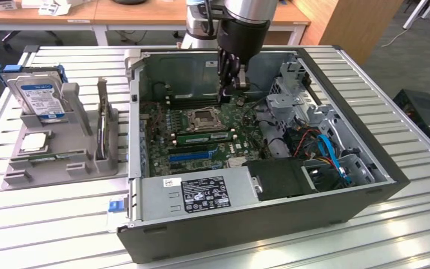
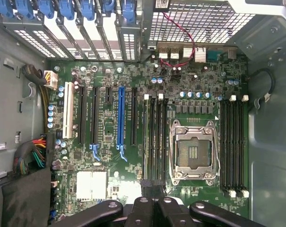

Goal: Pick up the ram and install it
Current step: 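Press down the ram until it locks into place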

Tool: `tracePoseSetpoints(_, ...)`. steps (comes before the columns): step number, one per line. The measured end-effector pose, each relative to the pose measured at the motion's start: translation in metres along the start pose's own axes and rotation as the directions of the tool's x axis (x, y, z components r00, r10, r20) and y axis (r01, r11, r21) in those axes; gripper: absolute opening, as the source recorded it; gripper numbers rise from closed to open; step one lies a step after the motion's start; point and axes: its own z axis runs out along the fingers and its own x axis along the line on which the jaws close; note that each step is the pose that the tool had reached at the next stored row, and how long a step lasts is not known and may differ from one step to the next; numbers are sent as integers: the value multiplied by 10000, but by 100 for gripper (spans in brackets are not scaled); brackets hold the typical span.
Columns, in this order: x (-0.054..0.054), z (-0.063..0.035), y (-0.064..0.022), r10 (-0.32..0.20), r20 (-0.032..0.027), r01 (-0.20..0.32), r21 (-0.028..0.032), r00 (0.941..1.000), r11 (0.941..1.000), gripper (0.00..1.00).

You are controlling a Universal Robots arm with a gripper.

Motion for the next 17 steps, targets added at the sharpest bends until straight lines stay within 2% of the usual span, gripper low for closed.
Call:
tracePoseSetpoints(10, 0, -6, -81, -2, -1, 2, 0, 10000, 10000, 11)
tracePoseSetpoints(17, -1, -12, -188, -6, -1, 6, 0, 10000, 10000, 11)
